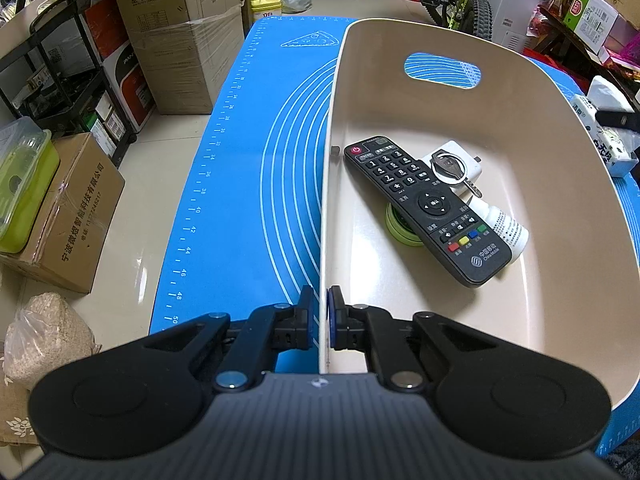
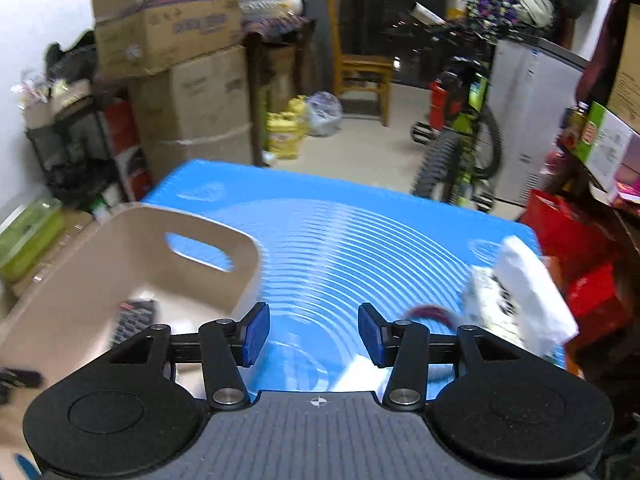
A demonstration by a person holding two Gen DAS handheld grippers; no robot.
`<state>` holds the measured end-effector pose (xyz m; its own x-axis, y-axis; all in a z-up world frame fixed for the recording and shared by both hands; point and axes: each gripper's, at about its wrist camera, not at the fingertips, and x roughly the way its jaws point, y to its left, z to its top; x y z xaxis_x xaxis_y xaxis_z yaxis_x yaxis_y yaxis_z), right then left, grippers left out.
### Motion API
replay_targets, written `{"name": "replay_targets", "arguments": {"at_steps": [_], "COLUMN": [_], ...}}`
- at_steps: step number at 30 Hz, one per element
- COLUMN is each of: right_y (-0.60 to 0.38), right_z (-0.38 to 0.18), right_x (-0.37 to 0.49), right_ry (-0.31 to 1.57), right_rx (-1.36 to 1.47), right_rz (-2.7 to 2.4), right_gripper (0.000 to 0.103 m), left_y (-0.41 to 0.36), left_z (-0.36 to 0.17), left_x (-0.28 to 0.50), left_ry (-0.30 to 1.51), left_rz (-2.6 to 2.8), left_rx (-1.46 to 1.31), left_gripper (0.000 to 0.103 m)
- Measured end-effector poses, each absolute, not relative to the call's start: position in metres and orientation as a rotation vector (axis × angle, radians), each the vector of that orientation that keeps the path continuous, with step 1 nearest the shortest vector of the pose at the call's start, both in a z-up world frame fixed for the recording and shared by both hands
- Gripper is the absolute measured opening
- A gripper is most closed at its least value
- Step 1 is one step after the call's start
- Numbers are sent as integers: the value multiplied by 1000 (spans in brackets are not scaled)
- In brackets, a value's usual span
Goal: Organize rigid objects
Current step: 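Grasp the second white charger on the mat with the right tool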
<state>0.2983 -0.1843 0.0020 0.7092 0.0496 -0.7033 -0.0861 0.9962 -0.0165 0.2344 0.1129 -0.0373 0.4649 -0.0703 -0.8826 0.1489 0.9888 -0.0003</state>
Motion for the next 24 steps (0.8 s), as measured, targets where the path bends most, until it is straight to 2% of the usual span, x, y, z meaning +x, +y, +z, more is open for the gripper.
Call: {"name": "replay_targets", "arguments": {"at_steps": [10,20,24], "right_y": [-206,-193,-190], "right_z": [-67,-101,-105], "right_x": [325,336,335], "right_ry": [916,963,967], "right_rx": [22,0,-16], "right_rz": [-6,-53,-57], "right_gripper": [60,60,49], "left_y": [114,114,114], "left_z": [-37,-37,-37], "left_x": [234,235,235], "left_ry": [1080,1080,1080], "left_rz": [-136,-137,-137], "left_rx": [80,78,79], "left_gripper": [11,11,11]}}
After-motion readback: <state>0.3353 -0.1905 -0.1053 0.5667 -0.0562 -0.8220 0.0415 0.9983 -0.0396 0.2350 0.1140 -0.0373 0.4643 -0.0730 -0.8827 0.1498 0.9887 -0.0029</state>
